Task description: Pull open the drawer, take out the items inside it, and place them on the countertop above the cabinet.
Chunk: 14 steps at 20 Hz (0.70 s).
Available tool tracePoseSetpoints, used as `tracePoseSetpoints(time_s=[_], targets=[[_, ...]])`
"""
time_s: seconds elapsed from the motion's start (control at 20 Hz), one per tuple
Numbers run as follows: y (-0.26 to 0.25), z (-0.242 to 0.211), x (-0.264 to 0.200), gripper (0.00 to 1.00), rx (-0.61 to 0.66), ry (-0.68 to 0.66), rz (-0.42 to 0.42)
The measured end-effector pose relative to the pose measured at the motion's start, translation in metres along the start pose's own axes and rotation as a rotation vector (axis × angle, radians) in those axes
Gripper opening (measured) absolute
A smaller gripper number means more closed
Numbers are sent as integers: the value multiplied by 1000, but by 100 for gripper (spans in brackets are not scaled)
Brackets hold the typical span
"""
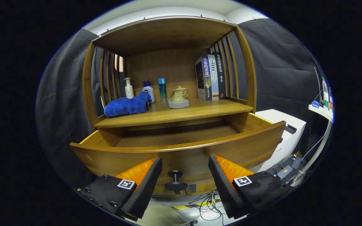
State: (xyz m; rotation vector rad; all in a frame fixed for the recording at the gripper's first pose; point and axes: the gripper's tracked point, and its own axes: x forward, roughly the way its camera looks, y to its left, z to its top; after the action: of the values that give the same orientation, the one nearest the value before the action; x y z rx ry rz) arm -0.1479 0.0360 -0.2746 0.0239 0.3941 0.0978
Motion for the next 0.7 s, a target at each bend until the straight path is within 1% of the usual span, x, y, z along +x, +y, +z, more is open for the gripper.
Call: tracePoseSetpoints(time_s=[0.3,0.7], targets=[[2,8,28,99,6,12,5],[4,17,77,99,33,37,-14]])
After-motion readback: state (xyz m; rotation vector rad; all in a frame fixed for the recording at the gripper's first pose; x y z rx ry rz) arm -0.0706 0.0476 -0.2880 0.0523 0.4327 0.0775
